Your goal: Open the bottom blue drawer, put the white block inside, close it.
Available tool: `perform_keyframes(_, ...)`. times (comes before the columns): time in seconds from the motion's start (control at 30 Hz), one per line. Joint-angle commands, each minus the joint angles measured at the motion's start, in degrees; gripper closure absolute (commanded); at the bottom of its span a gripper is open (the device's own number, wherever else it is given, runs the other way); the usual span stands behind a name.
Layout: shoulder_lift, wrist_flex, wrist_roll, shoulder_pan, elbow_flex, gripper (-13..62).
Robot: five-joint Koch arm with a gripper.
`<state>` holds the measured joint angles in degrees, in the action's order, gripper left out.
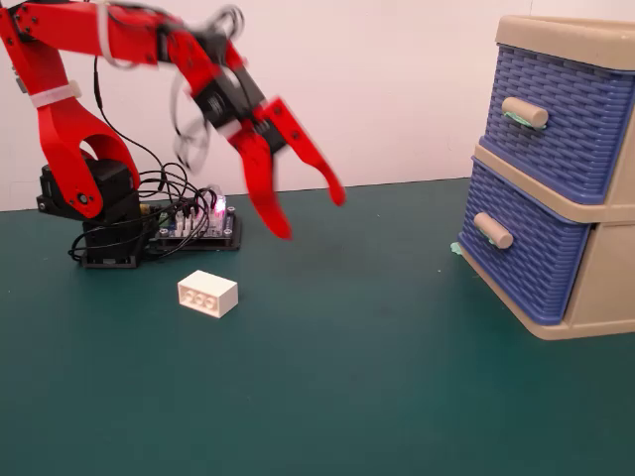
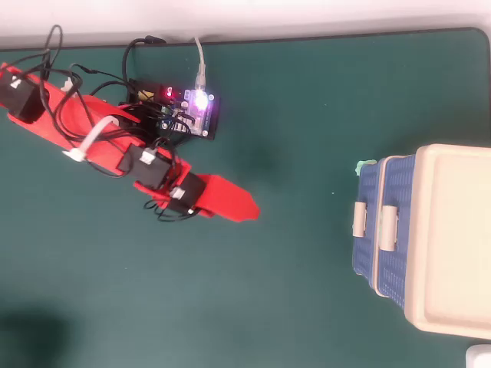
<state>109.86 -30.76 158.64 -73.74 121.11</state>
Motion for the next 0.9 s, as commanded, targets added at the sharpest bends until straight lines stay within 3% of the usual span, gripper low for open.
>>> perform_keyframes(0.0, 0.9, 20.0, 1.6, -2.3, 2.2, 15.6)
perform_keyframes(0.17, -9.8, 62.0, 1.6, -7.8, 15.2, 15.7)
perform_keyframes(0.33, -27.2, 88.5, 1.6, -9.8, 14.1, 15.7)
perform_keyframes(0.87, -58.9, 91.2, 1.5, -9.9, -27.8, 17.1)
